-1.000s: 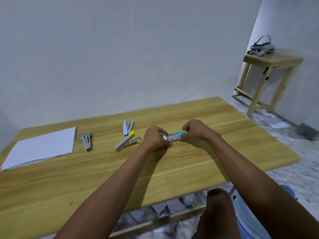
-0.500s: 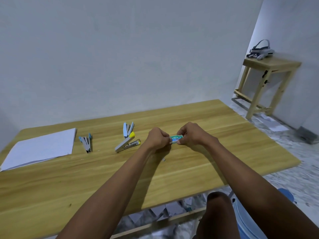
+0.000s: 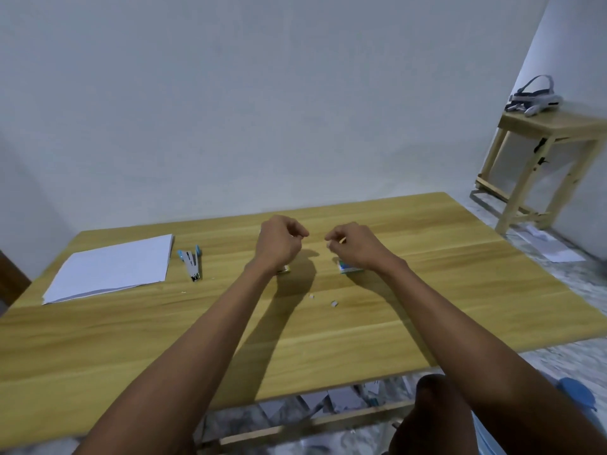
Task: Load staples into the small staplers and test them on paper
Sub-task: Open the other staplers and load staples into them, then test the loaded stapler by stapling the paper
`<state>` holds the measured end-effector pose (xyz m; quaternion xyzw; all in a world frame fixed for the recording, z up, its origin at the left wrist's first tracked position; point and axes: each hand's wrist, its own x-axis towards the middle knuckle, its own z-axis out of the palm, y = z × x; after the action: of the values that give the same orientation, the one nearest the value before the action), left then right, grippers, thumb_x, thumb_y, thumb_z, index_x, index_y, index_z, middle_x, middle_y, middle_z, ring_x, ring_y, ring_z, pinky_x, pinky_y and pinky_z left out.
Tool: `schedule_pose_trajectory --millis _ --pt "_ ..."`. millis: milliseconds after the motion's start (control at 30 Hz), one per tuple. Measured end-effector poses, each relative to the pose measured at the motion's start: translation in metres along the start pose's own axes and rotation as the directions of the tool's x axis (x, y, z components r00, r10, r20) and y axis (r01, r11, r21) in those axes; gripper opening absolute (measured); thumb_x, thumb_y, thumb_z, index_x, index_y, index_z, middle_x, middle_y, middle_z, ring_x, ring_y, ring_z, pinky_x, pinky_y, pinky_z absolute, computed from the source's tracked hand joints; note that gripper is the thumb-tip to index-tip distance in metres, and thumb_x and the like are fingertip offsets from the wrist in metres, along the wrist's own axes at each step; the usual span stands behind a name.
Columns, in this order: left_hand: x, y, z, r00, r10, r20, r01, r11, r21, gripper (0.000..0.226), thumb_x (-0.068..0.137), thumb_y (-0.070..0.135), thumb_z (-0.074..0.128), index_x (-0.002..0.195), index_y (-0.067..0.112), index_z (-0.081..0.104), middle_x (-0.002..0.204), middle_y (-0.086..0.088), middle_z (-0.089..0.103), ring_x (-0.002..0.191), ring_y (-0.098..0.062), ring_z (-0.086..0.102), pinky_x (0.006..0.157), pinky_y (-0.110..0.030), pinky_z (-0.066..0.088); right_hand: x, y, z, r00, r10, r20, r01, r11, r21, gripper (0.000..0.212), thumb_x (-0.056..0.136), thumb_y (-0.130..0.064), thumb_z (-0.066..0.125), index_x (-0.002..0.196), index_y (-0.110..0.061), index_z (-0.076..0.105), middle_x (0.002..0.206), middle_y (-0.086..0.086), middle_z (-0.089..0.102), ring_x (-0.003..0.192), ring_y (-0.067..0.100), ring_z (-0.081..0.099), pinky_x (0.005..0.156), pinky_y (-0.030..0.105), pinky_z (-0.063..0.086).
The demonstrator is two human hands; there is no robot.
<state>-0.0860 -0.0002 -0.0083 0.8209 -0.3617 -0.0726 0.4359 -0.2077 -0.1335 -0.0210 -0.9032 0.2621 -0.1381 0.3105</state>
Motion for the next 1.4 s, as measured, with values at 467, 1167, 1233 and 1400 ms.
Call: schedule_pose_trajectory --millis 467,1167,1233,1400 --pt "-0.042 -0.090 -0.058 0.989 -0.132 0.064 0.106 0.946 0.307 0.014 0.090 0.003 0.063 0.098 0.002 0.074 0.098 -0.015 0.072 0.082 -0.023 0.062 0.074 -0.028 0.047 0.001 -0.087 0.086 0.987 0.096 0.130 -0.092 0.995 -0.034 0.046 0.104 -0.040 0.035 0.086 -0.005 0.059 0.106 0.023 0.065 0.087 0.033 0.053 0.071 0.032 0.036" --pt "-0.034 -0.218 -0.240 0.754 -0.463 -0.465 0.598 0.777 0.195 0.039 0.099 0.027 0.039 0.109 0.001 0.066 0.122 -0.024 0.062 0.115 -0.042 0.054 0.089 -0.040 0.043 0.051 -0.170 0.109 0.821 -0.289 0.492 -0.490 0.084 0.868 0.055 0.093 -0.054 0.046 0.108 -0.002 0.052 0.087 0.010 0.060 0.063 0.018 0.051 0.050 0.026 0.040" --pt "-0.040 -0.243 -0.244 0.733 -0.511 -0.450 0.664 0.681 0.309 0.047 0.099 0.038 0.039 0.117 0.001 0.062 0.129 -0.025 0.057 0.122 -0.043 0.048 0.096 -0.043 0.039 0.053 -0.170 0.111 0.803 -0.302 0.514 -0.502 0.121 0.856 0.078 0.092 -0.072 0.032 0.117 -0.001 0.052 0.080 0.005 0.057 0.057 0.015 0.048 0.047 0.024 0.036" --pt "-0.054 -0.245 -0.237 0.721 -0.502 -0.478 0.686 0.613 0.391 0.046 0.087 0.049 0.062 0.103 0.006 0.061 0.117 -0.019 0.063 0.114 -0.038 0.052 0.090 -0.040 0.040 0.050 -0.176 0.112 0.809 -0.333 0.485 -0.451 0.177 0.875 0.078 0.088 -0.077 0.032 0.114 -0.008 0.060 0.073 -0.003 0.049 0.053 0.009 0.041 0.041 0.021 0.028"
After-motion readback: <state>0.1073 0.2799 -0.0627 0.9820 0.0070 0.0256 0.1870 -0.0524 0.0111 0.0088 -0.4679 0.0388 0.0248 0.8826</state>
